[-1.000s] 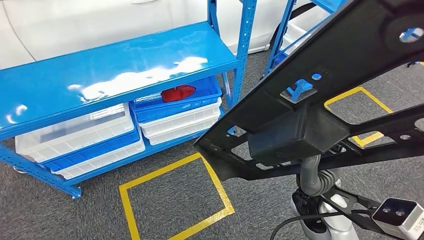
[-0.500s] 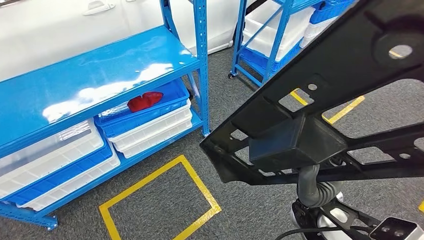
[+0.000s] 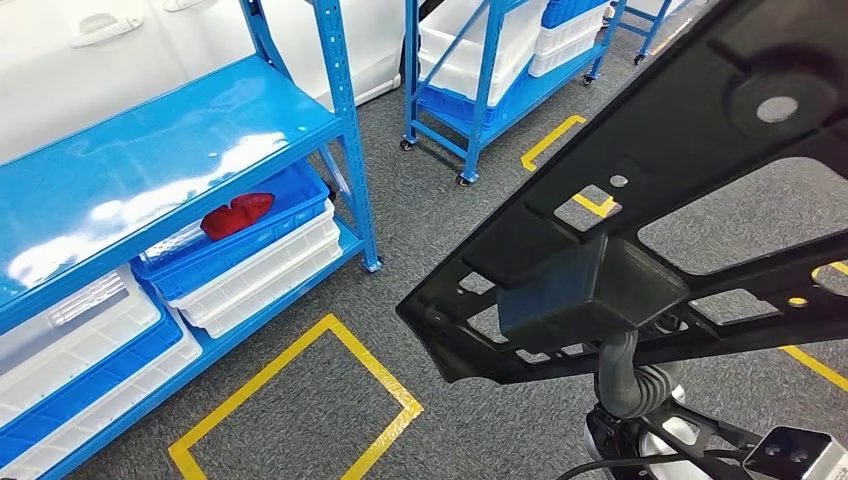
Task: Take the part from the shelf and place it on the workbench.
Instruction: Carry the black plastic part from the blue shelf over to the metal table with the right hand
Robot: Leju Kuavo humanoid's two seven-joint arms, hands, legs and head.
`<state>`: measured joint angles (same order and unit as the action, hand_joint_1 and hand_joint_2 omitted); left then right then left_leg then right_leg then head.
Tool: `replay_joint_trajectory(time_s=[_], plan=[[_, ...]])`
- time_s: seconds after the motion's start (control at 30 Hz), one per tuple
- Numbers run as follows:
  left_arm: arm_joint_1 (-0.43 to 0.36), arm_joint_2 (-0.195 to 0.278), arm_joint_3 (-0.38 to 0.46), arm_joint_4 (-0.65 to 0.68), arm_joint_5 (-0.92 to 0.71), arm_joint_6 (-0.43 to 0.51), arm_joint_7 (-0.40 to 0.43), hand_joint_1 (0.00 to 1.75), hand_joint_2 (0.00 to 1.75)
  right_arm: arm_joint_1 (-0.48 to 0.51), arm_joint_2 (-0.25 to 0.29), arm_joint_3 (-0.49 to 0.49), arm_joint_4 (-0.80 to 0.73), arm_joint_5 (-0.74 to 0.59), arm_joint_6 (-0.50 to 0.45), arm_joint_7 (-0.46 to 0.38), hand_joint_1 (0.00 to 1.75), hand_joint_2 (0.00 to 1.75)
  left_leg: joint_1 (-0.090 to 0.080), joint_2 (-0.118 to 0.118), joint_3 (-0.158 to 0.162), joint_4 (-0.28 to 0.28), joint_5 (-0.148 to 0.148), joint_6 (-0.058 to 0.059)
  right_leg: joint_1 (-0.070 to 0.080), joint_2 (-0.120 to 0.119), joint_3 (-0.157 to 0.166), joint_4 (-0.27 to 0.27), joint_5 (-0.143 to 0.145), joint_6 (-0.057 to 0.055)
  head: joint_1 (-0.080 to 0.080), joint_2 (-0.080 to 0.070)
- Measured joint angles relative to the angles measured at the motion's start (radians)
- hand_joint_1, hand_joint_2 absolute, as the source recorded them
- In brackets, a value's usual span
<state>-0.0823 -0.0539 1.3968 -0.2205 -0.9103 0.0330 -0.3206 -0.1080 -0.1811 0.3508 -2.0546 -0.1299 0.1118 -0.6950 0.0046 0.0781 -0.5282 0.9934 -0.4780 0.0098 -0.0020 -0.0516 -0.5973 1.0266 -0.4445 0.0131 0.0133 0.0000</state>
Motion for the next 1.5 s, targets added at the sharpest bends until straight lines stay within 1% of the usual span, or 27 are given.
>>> replay_joint_trajectory(time_s=[0.03, 0.1, 0.17, 0.27, 0.3, 0.33, 0.37, 0.4, 0.47, 0.53, 0.6, 0.63, 0.7, 0.77, 0.83, 0.87, 0.9, 0.97, 1.03, 1.13, 1.2, 1.27, 1.33, 1.37, 1.4, 1.43, 1.5], plan=[[-0.001, -0.001, 0.0, 0.0, 0.004, 0.003, 0.0, 0.0, 1.75, 0.0, -0.001, -0.002, 0.0, -0.008, 0.013, 0.0, 1.75, 1.75, -0.002, 0.008, 0.002, 0.0, -0.002, -0.005, 0.004, -0.004, 0.007, -0.017, 0.0, -0.007, -0.001, 0.0], [-0.002, -0.002, 0.001, 0.0, 0.011, 0.005, -0.002, 0.0, 1.75, 0.0, -0.003, -0.011, 0.0, -0.019, 0.036, 0.0, 1.75, 1.75, -0.003, 0.024, 0.006, -0.002, -0.006, -0.015, 0.004, 0.017, 0.006, -0.019, 0.003, -0.02, -0.001, 0.0], [-0.004, -0.003, 0.002, 0.0, 0.013, 0.006, -0.002, 0.0, 1.75, -0.002, -0.007, -0.021, 0.001, -0.026, 0.051, 0.0, 1.75, 1.75, -0.001, 0.004, 0.0, 0.024, -0.029, -0.024, -0.002, 0.034, 0.011, -0.029, 0.008, -0.032, -0.002, 0.0], [-0.001, -0.004, 0.002, 0.0, 0.01, 0.006, 0.005, 0.0, 1.75, -0.005, -0.01, -0.037, 0.004, -0.037, 0.062, 0.0, 1.75, 1.75, 0.005, -0.06, -0.08, 0.204, -0.123, -0.032, -0.004, 0.061, 0.014, -0.034, 0.012, -0.043, -0.005, 0.0], [0.002, -0.004, 0.002, 0.0, 0.01, 0.007, 0.007, 0.0, 1.75, -0.005, -0.01, -0.041, 0.007, -0.04, 0.064, 0.0, 1.75, 1.75, 0.006, -0.068, -0.111, 0.266, -0.144, -0.034, -0.003, 0.073, 0.014, -0.033, 0.012, -0.044, -0.006, 0.0], [0.004, -0.004, 0.002, 0.0, 0.01, 0.008, 0.009, 0.0, 1.75, -0.005, -0.01, -0.044, 0.009, -0.041, 0.064, 0.0, 1.75, 1.75, 0.006, -0.07, -0.128, 0.295, -0.144, -0.035, -0.002, 0.086, 0.014, -0.032, 0.012, -0.044, -0.006, 0.0], [0.005, -0.004, 0.002, 0.0, 0.01, 0.009, 0.009, 0.0, 1.75, -0.005, -0.011, -0.047, 0.011, -0.041, 0.065, 0.0, 1.75, 1.75, 0.007, -0.071, -0.127, 0.284, -0.122, -0.034, -0.002, 0.099, 0.015, -0.031, 0.011, -0.044, -0.006, 0.0], [0.006, -0.004, 0.002, 0.0, 0.01, 0.01, 0.01, 0.0, 1.75, -0.005, -0.011, -0.05, 0.012, -0.042, 0.065, 0.0, 1.75, 1.75, 0.007, -0.077, -0.107, 0.232, -0.084, -0.033, -0.002, 0.112, 0.017, -0.03, 0.01, -0.042, -0.006, 0.0], [0.006, -0.003, 0.002, 0.0, 0.01, 0.011, 0.01, 0.0, 1.75, -0.006, -0.011, -0.055, 0.013, -0.042, 0.064, 0.0, 1.75, 1.75, 0.011, -0.121, -0.048, 0.088, -0.01, -0.028, -0.002, 0.135, 0.018, -0.024, 0.008, -0.036, -0.005, 0.0], [0.006, -0.003, 0.002, 0.0, 0.009, 0.012, 0.012, 0.0, 1.75, -0.006, -0.011, -0.059, 0.014, -0.042, 0.064, 0.0, 1.75, 1.75, 0.013, -0.159, -0.017, 0.013, 0.012, -0.023, -0.004, 0.157, 0.01, -0.02, 0.009, -0.024, -0.005, 0.0], [0.005, -0.003, 0.002, 0.0, 0.009, 0.012, 0.014, 0.0, 1.75, 0.0, -0.011, -0.063, 0.014, -0.041, 0.064, 0.0, 1.75, 1.75, 0.011, -0.149, -0.015, 0.007, 0.011, -0.014, -0.008, 0.178, 0.001, -0.022, 0.014, -0.01, -0.005, 0.0], [0.004, -0.004, 0.002, 0.0, 0.009, 0.012, 0.014, 0.0, 1.75, 0.004, -0.011, -0.066, 0.012, -0.038, 0.065, 0.0, 1.75, 1.75, 0.012, -0.138, -0.013, 0.002, 0.014, -0.008, -0.009, 0.175, -0.002, -0.018, 0.013, -0.005, -0.005, 0.0], [0.003, -0.004, 0.002, 0.0, 0.009, 0.012, 0.013, 0.0, 1.75, 0.011, -0.011, -0.071, 0.006, -0.03, 0.07, 0.0, 1.75, 1.75, 0.014, -0.111, -0.008, -0.009, 0.02, 0.006, -0.007, 0.127, -0.029, 0.035, -0.02, 0.002, -0.001, 0.0], [0.005, -0.004, 0.002, 0.0, 0.009, 0.012, 0.009, 0.0, 1.75, 0.014, -0.011, -0.074, 0.003, -0.028, 0.085, -0.001, 1.75, 1.75, 0.01, -0.083, -0.007, -0.013, 0.02, 0.013, -0.009, 0.073, -0.094, 0.166, -0.084, 0.008, 0.003, 0.0], [0.007, -0.004, 0.002, 0.0, 0.009, 0.011, 0.006, 0.0, 1.75, 0.017, -0.012, -0.081, 0.002, -0.036, 0.1, -0.001, 1.75, 1.75, 0.006, -0.055, -0.007, -0.012, 0.018, 0.014, -0.014, 0.061, -0.146, 0.268, -0.115, 0.013, 0.003, 0.0], [0.007, -0.004, 0.002, 0.0, 0.008, 0.01, 0.006, 0.0, 1.75, 0.018, -0.013, -0.084, 0.002, -0.039, 0.102, -0.001, 1.75, 1.75, 0.006, -0.042, -0.006, -0.011, 0.016, 0.013, -0.015, 0.058, -0.144, 0.265, -0.103, 0.014, 0.003, 0.0], [0.006, -0.005, 0.002, 0.0, 0.006, 0.009, 0.006, 0.0, 1.75, 0.018, -0.014, -0.087, 0.002, -0.041, 0.103, -0.001, 1.75, 1.75, 0.006, -0.03, -0.004, -0.011, 0.014, 0.012, -0.015, 0.052, -0.12, 0.221, -0.075, 0.013, 0.003, 0.0], [0.004, -0.006, 0.002, 0.0, 0.002, 0.007, 0.005, 0.0, 1.75, 0.02, -0.016, -0.089, -0.001, -0.039, 0.103, 0.0, 1.75, 1.75, 0.003, -0.009, 0.002, -0.007, 0.007, 0.005, -0.011, 0.016, -0.04, 0.074, -0.016, 0.008, 0.004, 0.0], [0.003, -0.007, 0.002, 0.0, 0.001, 0.007, 0.005, 0.0, 1.75, 0.026, -0.016, -0.089, -0.01, -0.028, 0.102, -0.001, 1.75, 1.75, -0.002, 0.005, 0.005, -0.004, -0.001, -0.006, -0.003, -0.007, 0.003, -0.01, 0.004, -0.003, 0.003, 0.0], [-0.002, -0.008, 0.002, 0.0, 0.001, 0.013, 0.008, 0.0, 1.75, 0.041, -0.016, -0.088, -0.021, -0.006, 0.097, -0.001, 1.75, 1.75, -0.001, 0.023, 0.011, -0.003, -0.009, -0.022, 0.0, 0.017, 0.002, -0.019, 0.004, -0.021, 0.002, 0.0], [-0.005, -0.008, 0.002, 0.0, 0.0, 0.02, 0.019, 0.0, 1.75, 0.044, -0.015, -0.085, -0.024, 0.004, 0.086, 0.0, 1.75, 1.75, 0.003, -0.012, -0.004, 0.04, -0.042, -0.032, -0.005, 0.035, 0.005, -0.026, 0.008, -0.034, 0.001, 0.0], [-0.004, -0.009, 0.002, 0.0, -0.003, 0.027, 0.032, 0.0, 1.75, 0.045, -0.01, -0.08, -0.024, 0.009, 0.073, -0.001, 1.75, 1.75, 0.006, -0.058, -0.061, 0.164, -0.107, -0.037, -0.005, 0.054, 0.005, -0.028, 0.01, -0.043, -0.002, 0.0], [-0.001, -0.008, 0.002, 0.0, -0.007, 0.035, 0.044, 0.0, 1.75, 0.048, -0.006, -0.076, -0.022, 0.012, 0.065, 0.0, 1.75, 1.75, 0.006, -0.069, -0.123, 0.283, -0.147, -0.039, -0.002, 0.078, 0.005, -0.027, 0.01, -0.046, -0.002, 0.0], [0.0, -0.008, 0.002, 0.0, -0.009, 0.039, 0.048, 0.0, 1.75, 0.048, -0.005, -0.073, -0.02, 0.013, 0.062, 0.0, 1.75, 1.75, 0.006, -0.07, -0.133, 0.297, -0.138, -0.038, -0.001, 0.091, 0.005, -0.026, 0.01, -0.046, -0.003, 0.0], [0.001, -0.008, 0.002, 0.0, -0.011, 0.041, 0.05, 0.0, 1.75, 0.049, -0.005, -0.072, -0.017, 0.011, 0.061, 0.0, 1.75, 1.75, 0.006, -0.073, -0.123, 0.266, -0.108, -0.035, -0.001, 0.104, 0.007, -0.025, 0.01, -0.045, -0.003, 0.0], [0.001, -0.007, 0.002, 0.0, -0.012, 0.043, 0.051, 0.0, 1.75, 0.049, -0.005, -0.07, -0.015, 0.009, 0.061, 0.0, 1.75, 1.75, 0.006, -0.082, -0.097, 0.202, -0.066, -0.032, -0.001, 0.117, 0.008, -0.024, 0.009, -0.044, -0.003, 0.0], [0.001, -0.005, 0.001, 0.0, -0.014, 0.045, 0.049, 0.0, 1.75, 0.044, -0.005, -0.07, -0.01, -0.002, 0.06, 0.0, 1.75, 1.75, 0.008, -0.124, -0.039, 0.065, -0.004, -0.025, 0.0, 0.14, 0.008, -0.019, 0.008, -0.038, -0.002, 0.0]])
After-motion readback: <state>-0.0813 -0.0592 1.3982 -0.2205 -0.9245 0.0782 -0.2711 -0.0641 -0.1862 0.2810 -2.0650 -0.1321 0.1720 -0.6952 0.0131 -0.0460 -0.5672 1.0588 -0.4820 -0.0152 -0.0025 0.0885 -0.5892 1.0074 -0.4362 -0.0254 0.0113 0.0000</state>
